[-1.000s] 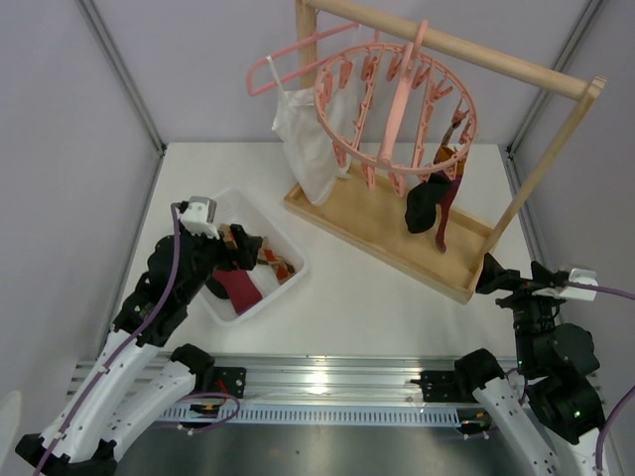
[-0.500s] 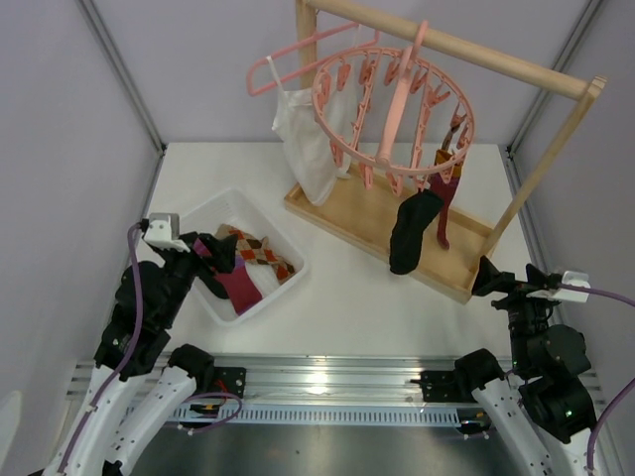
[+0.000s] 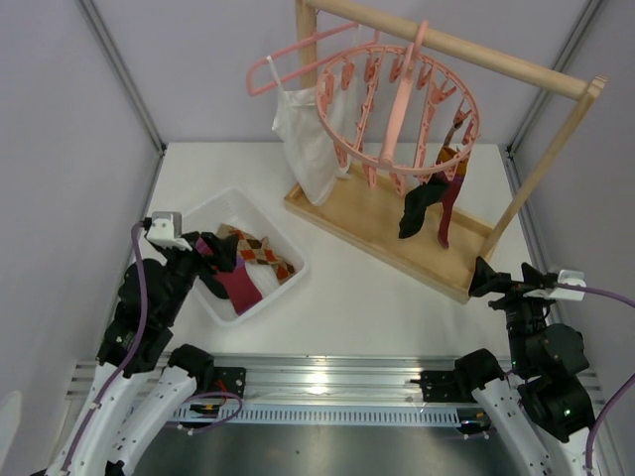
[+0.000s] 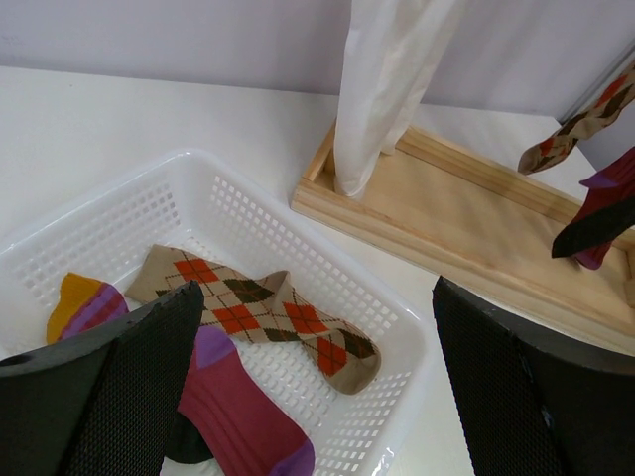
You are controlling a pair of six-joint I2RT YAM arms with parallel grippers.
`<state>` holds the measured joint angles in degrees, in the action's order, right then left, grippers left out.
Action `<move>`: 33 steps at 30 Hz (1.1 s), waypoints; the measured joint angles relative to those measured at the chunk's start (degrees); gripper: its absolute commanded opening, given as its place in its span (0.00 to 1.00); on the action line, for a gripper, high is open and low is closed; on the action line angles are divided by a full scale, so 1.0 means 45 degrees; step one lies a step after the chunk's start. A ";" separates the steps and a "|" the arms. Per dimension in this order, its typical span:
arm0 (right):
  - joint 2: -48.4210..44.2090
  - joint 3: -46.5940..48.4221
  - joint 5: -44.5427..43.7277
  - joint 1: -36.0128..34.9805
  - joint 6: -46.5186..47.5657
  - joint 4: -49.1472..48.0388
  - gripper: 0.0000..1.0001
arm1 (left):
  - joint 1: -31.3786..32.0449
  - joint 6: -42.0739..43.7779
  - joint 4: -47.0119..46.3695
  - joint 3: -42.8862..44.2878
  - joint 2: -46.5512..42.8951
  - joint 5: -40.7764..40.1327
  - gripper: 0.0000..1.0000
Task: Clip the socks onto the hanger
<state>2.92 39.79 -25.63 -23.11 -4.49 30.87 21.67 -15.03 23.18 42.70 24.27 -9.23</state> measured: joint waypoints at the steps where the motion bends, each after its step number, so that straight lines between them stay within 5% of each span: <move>1: 0.0000 -0.0024 0.0015 0.0005 0.0000 -0.0019 0.99 | -0.0005 0.0000 -0.0010 -0.0010 0.0034 0.0092 1.00; 33: 0.0000 -0.0121 0.0146 0.0029 0.0010 -0.0170 0.99 | -0.0073 -0.0019 -0.0277 -0.0180 0.0136 0.1141 0.99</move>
<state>2.92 39.24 -24.97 -22.98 -4.45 30.11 21.34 -15.11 21.93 41.89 24.88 -4.10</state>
